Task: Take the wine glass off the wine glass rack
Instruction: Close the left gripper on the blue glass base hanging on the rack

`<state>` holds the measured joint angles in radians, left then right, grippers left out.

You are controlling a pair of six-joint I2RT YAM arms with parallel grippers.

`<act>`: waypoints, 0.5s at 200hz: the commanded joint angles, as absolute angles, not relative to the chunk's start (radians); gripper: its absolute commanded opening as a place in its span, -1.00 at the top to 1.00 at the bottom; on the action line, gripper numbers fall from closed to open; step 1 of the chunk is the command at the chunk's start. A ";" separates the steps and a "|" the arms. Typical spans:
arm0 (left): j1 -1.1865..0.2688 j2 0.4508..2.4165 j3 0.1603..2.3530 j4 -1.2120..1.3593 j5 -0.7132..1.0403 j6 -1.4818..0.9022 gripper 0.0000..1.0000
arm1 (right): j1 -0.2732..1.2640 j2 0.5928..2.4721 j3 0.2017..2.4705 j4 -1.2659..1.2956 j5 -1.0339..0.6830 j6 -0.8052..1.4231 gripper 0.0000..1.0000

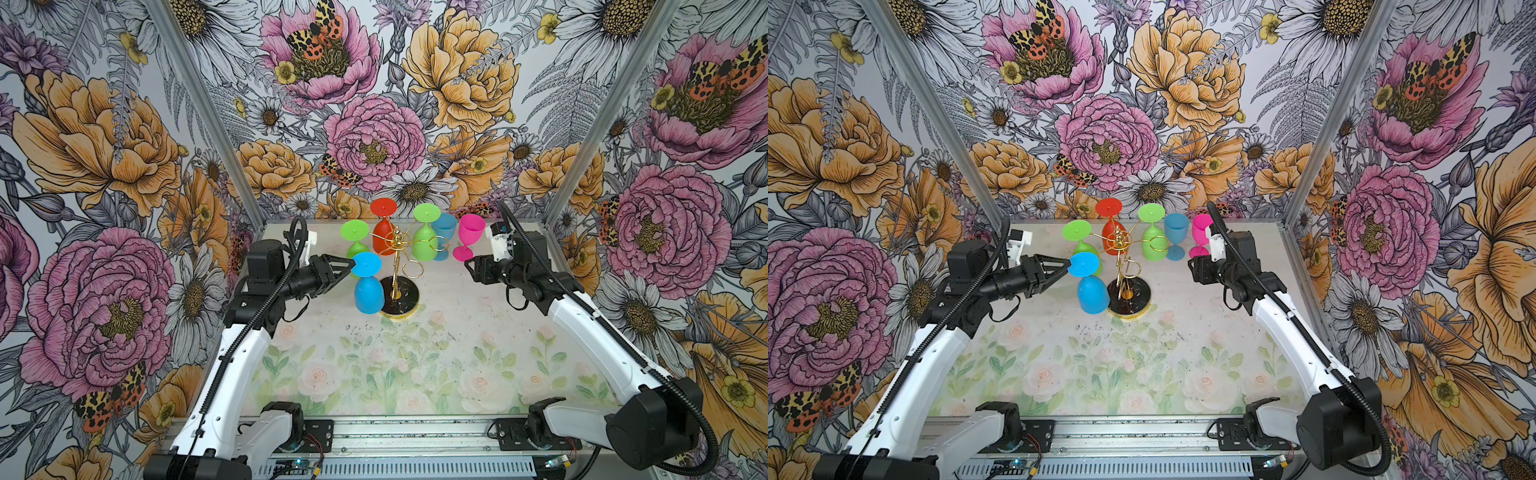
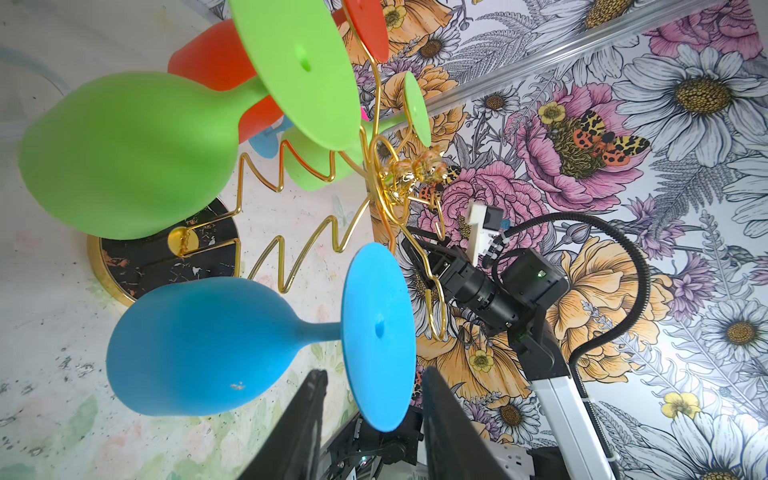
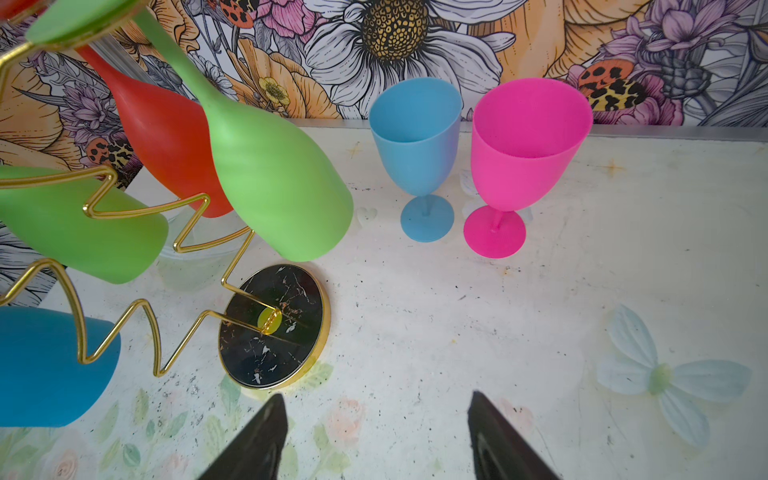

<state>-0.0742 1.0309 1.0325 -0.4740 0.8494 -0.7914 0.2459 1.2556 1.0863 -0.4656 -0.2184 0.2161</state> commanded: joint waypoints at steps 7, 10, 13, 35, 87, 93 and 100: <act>-0.067 1.065 1.038 -0.450 0.899 -0.836 0.21 | 0.255 1.226 1.078 -0.433 -0.215 0.221 -0.38; -0.067 1.067 1.039 -0.451 0.899 -0.839 0.21 | 0.255 1.223 1.078 -0.433 -0.215 0.220 -0.38; -0.067 1.069 1.039 -0.450 0.899 -0.840 0.21 | 0.256 1.222 1.077 -0.433 -0.214 0.219 -0.38; -0.067 1.085 1.047 -0.449 0.908 -0.841 0.25 | 0.256 1.216 1.072 -0.433 -0.210 0.218 -0.38; -0.074 1.112 1.070 -0.450 0.938 -0.845 0.36 | 0.255 1.213 1.060 -0.430 -0.207 0.219 -0.38; -0.076 1.114 1.069 -0.448 0.940 -0.847 0.38 | 0.256 1.213 1.060 -0.428 -0.207 0.219 -0.38; -0.079 1.116 1.072 -0.450 0.940 -0.847 0.40 | 0.255 1.213 1.060 -0.428 -0.204 0.219 -0.38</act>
